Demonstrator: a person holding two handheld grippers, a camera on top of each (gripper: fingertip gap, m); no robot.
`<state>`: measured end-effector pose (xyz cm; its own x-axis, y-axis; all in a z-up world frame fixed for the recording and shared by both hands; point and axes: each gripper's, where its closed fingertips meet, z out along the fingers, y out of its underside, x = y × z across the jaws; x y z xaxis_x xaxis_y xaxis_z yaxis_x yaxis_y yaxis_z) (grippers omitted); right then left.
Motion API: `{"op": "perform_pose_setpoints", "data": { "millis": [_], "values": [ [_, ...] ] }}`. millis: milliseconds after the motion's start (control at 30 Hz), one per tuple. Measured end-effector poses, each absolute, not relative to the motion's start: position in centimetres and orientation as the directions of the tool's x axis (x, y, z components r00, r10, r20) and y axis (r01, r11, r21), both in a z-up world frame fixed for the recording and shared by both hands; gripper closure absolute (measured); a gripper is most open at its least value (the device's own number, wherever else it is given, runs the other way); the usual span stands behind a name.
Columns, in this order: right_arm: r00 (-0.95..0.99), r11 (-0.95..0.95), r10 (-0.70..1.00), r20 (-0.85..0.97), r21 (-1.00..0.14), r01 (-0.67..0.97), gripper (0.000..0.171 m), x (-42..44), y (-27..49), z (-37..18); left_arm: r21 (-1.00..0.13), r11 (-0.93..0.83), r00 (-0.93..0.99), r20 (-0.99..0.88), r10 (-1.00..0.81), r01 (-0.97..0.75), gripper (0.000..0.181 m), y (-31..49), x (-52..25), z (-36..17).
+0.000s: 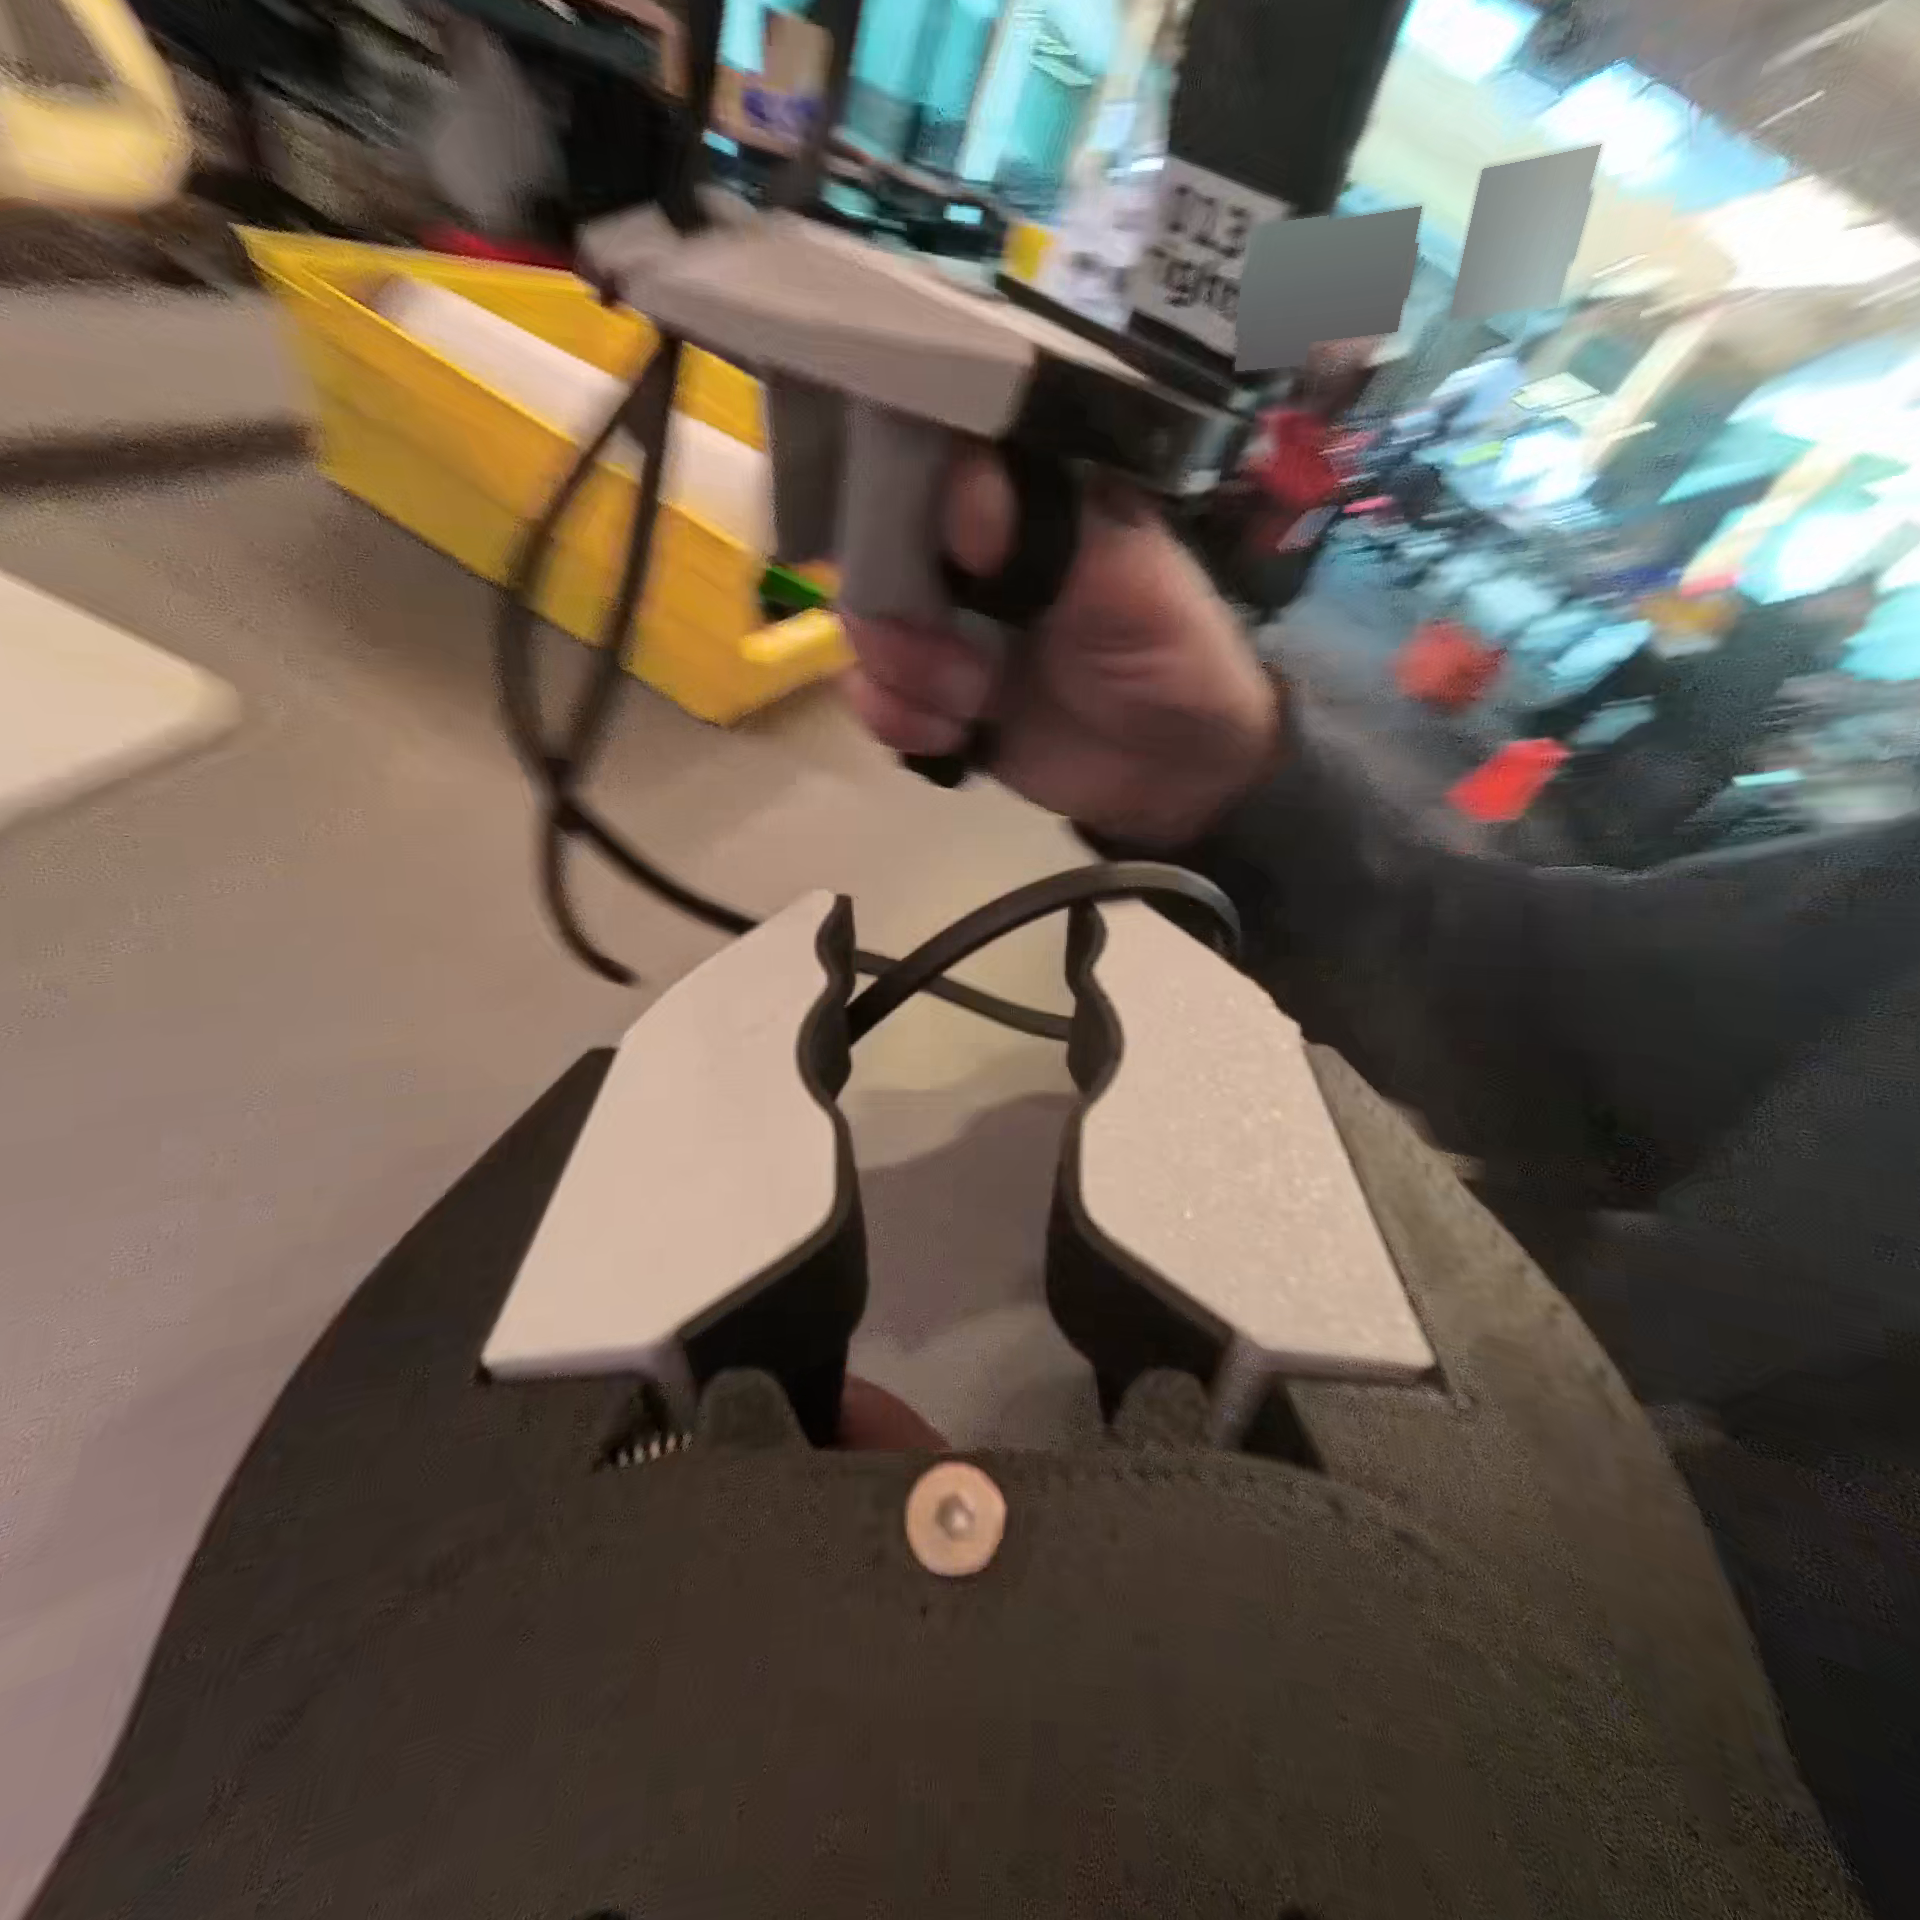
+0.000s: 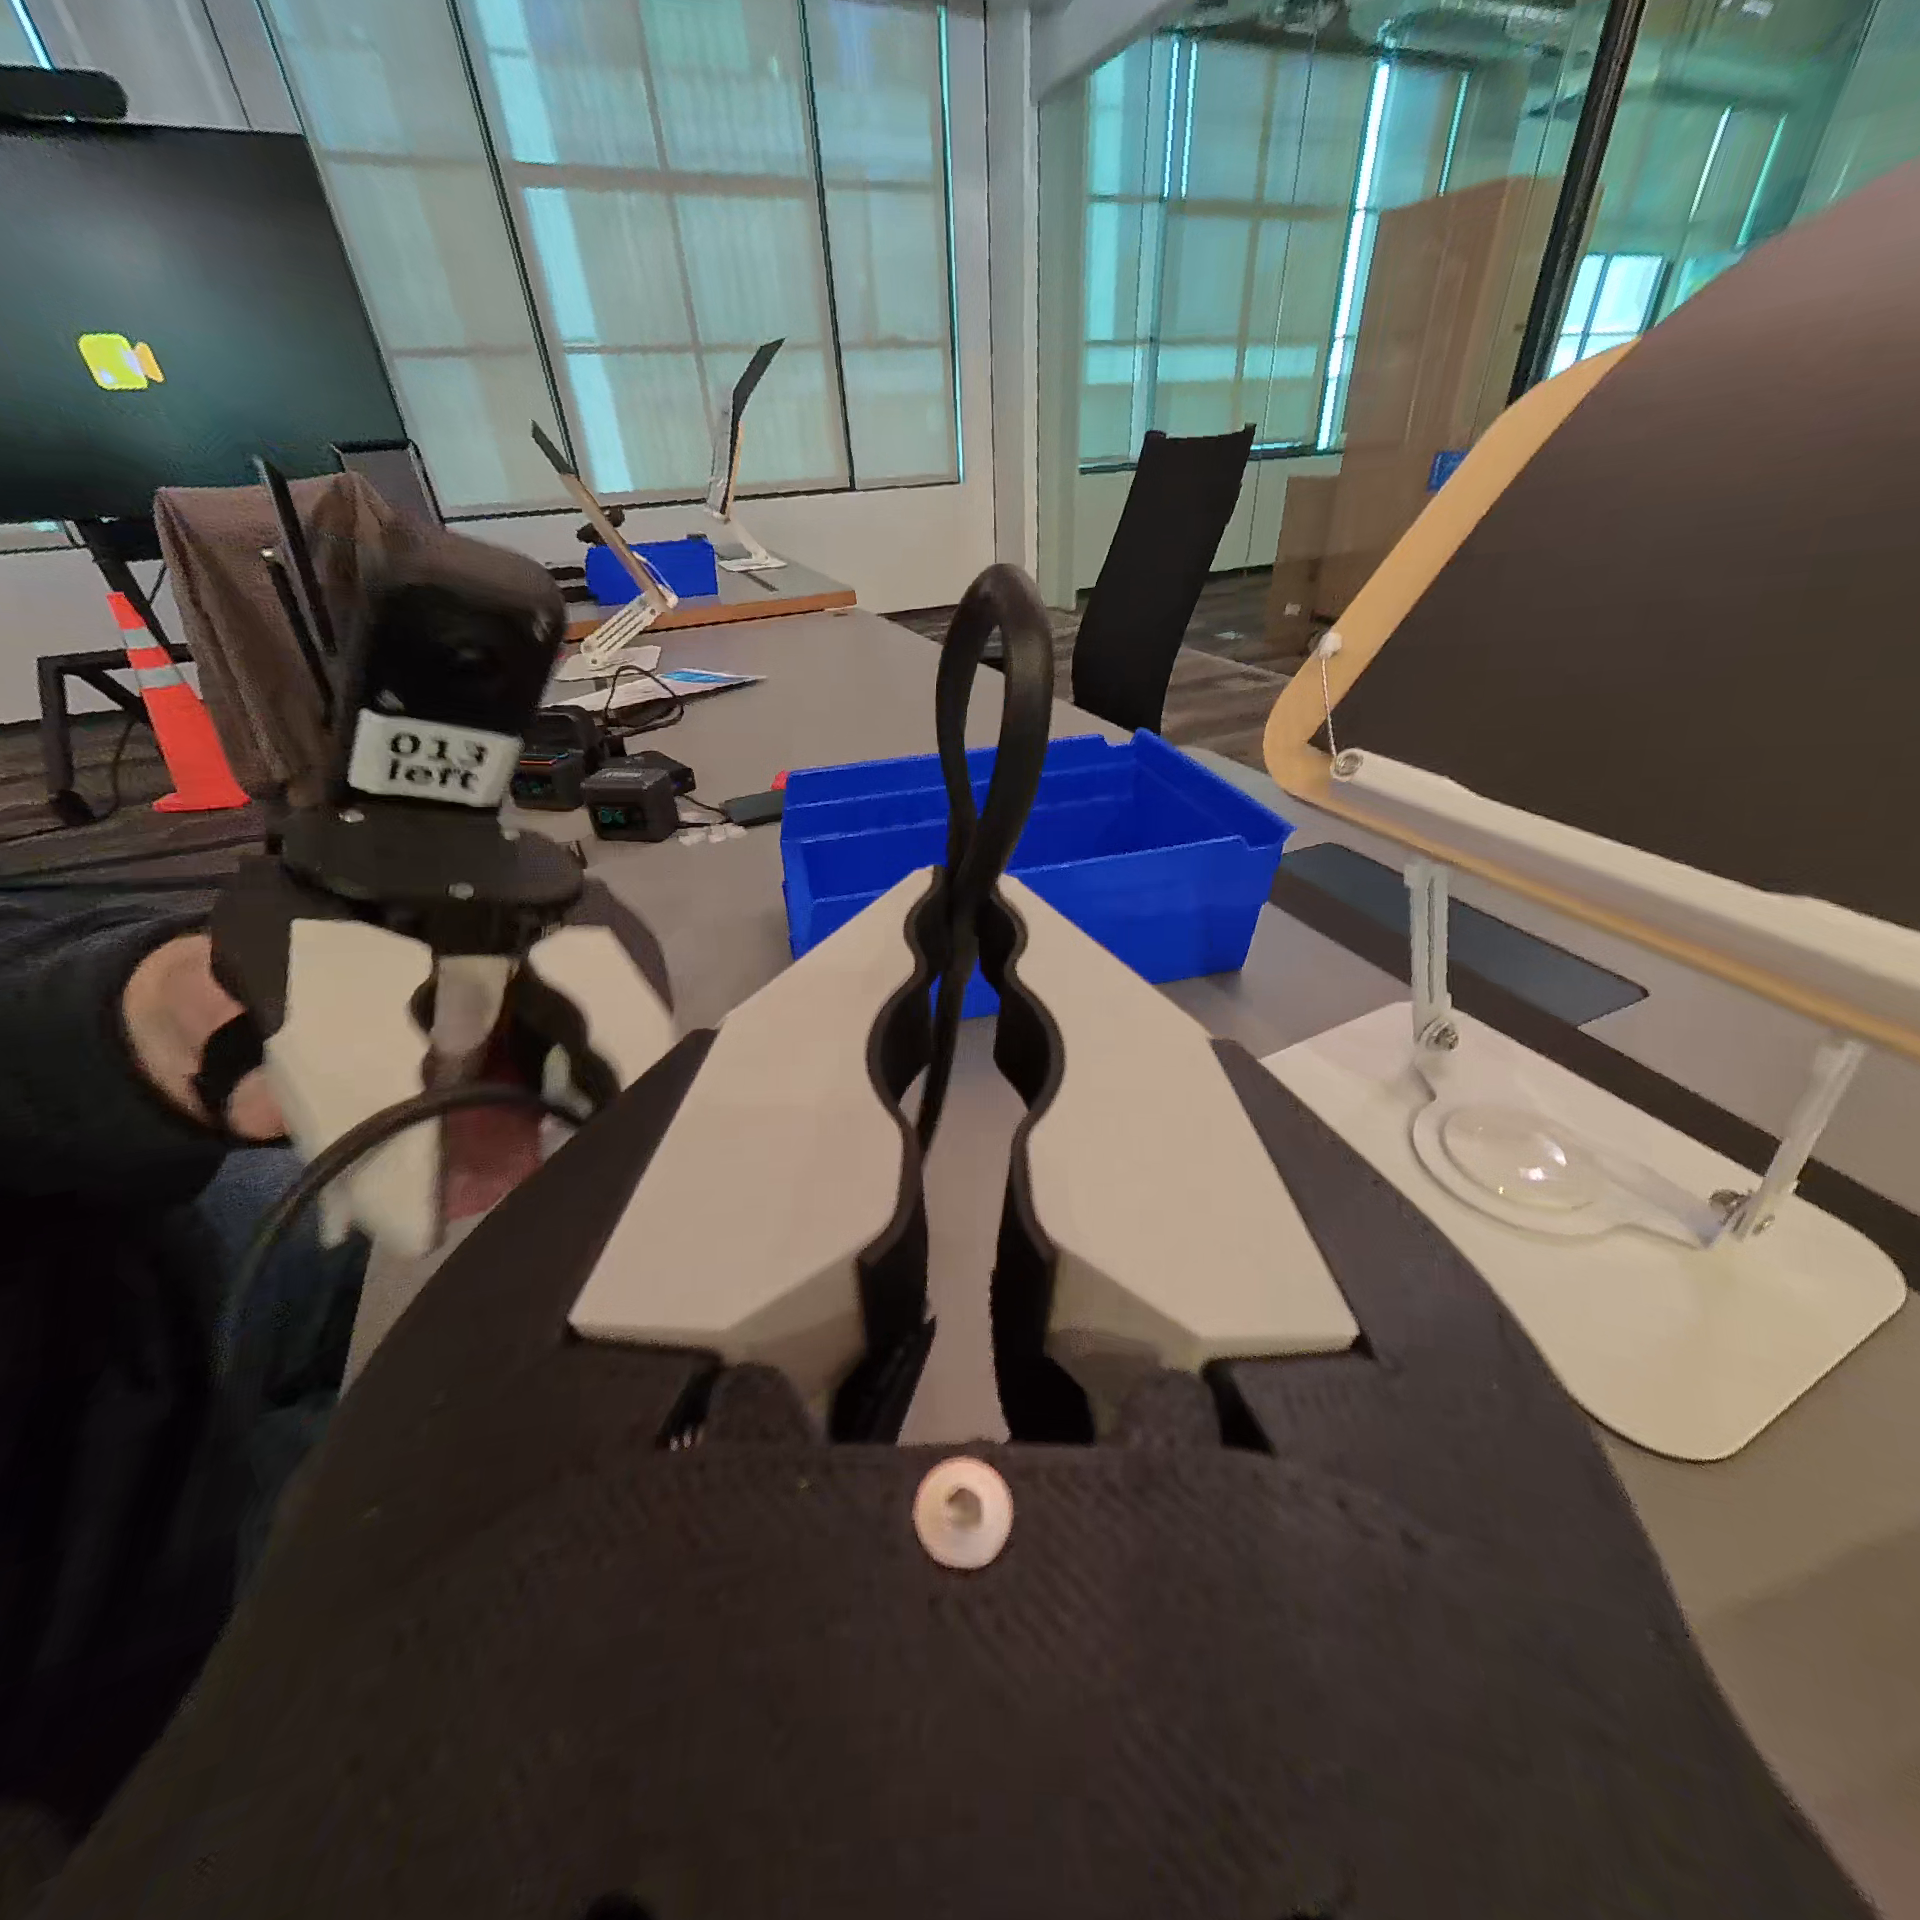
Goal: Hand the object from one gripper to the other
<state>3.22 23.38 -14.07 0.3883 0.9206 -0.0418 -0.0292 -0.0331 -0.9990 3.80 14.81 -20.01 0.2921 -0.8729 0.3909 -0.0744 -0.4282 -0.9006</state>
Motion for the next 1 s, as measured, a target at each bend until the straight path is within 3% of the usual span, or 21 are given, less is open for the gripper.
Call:
{"op": "perform_pose_setpoints", "data": {
  "millis": [100, 200, 267, 400, 500, 600, 700, 800, 900, 1000],
  "values": [
    [0.417, 0.014, 0.909, 0.011, -1.0, -0.006, 0.169, 2.8, 23.3, -13.9, -0.868, -0.479, 0.211, 0.447, -0.869, -0.13, 0.141, 13.2, 4.3, -21.4],
    [0.439, 0.039, 0.898, 0.038, -0.999, 0.005, 0.169, 3.2, 23.6, -13.4, -0.877, -0.355, 0.427, 0.199, -0.882, -0.324, 0.14, 15.8, 1.4, -24.4],
    [0.455, 0.053, 0.889, 0.05, -0.999, 0.008, 0.169, 3.5, 23.9, -12.9, -0.849, -0.354, 0.464, 0.15, -0.873, -0.391, 0.14, 16.2, -0.4, -25.2],
    [0.479, 0.076, 0.874, 0.085, -0.996, 0.04, 0.169, 3.4, 24.6, -12.6, -0.835, -0.348, 0.356, 0.198, -0.913, -0.427, 0.135, 13.9, -1.9, -24.3],
    [0.461, 0.082, 0.884, 0.08, -0.997, 0.016, 0.171, 2.4, 24.1, -12.1, -0.898, -0.403, 0.116, 0.387, -0.915, -0.176, 0.136, 10.7, 0.8, -19.3],
    [0.436, 0.09, 0.897, 0.077, -0.996, -0.01, 0.169, 1.2, 23.0, -11.5, -0.841, -0.54, -0.018, 0.54, -0.841, -0.018, 0.123, 10.6, 4.2, -18.2],
    [0.427, 0.11, 0.901, 0.083, -0.993, -0.039, 0.169, 0.8, 21.6, -10.6, -0.69, -0.677, -0.143, 0.666, -0.732, 0.256, 0.115, 13.5, 5.5, -16.2],
    [0.433, 0.112, 0.899, 0.068, -0.991, -0.076, 0.17, 1.4, 20.8, -9.9, -0.514, -0.661, -0.224, 0.671, -0.707, 0.547, 0.119, 16.9, 3.8, -14.3],
    [0.418, 0.071, 0.908, 0.01, -0.989, -0.131, 0.169, 1.8, 20.4, -10.1, -0.451, -0.654, -0.256, 0.668, -0.699, 0.607, 0.105, 17.9, 4.0, -13.7],
    [0.404, 0.023, 0.913, -0.056, -0.982, -0.188, 0.17, 2.3, 20.2, -10.6, -0.401, -0.632, -0.238, 0.687, -0.686, 0.664, 0.107, 19.7, 3.7, -13.2]
  ]
}}
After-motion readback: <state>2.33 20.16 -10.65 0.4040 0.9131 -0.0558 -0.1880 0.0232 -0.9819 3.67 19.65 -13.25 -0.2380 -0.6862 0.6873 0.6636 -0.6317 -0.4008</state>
